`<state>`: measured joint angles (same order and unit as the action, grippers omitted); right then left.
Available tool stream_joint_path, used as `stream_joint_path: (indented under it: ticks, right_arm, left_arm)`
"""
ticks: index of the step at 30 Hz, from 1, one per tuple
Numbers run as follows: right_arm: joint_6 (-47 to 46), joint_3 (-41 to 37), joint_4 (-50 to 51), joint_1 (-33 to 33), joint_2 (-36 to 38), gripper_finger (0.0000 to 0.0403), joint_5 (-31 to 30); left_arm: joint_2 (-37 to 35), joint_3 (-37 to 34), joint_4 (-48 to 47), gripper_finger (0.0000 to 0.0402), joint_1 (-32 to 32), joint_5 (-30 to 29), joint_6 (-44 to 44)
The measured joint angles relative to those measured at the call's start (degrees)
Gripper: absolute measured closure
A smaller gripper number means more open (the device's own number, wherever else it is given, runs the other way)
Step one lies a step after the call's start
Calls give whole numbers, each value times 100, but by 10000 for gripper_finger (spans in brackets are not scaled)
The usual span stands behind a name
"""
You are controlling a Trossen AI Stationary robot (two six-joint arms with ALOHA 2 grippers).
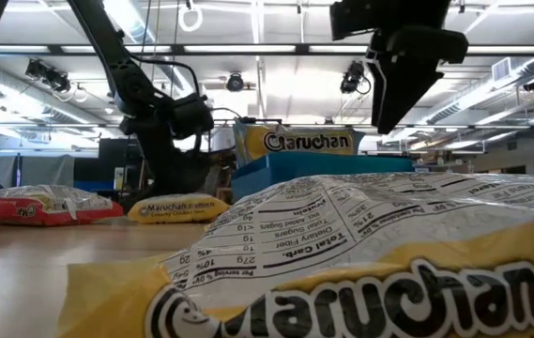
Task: Sort Maruchan noodles
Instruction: Put the blue noodle pack into the blue bin
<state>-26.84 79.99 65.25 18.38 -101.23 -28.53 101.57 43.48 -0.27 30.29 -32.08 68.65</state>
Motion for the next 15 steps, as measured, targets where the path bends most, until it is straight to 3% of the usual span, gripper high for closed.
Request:
stream_joint_path:
  ticks: [8, 15]
  right_arm:
    - [156, 0, -29, -141, 33, 176, -70]
    - [525, 2, -324, -263, 39, 176, -299]
  left_arm:
    - [-423, -10, -1231, 397, -170, -174, -621]
    - [-1535, -11, -1959, 399, -285, -111, -1284]
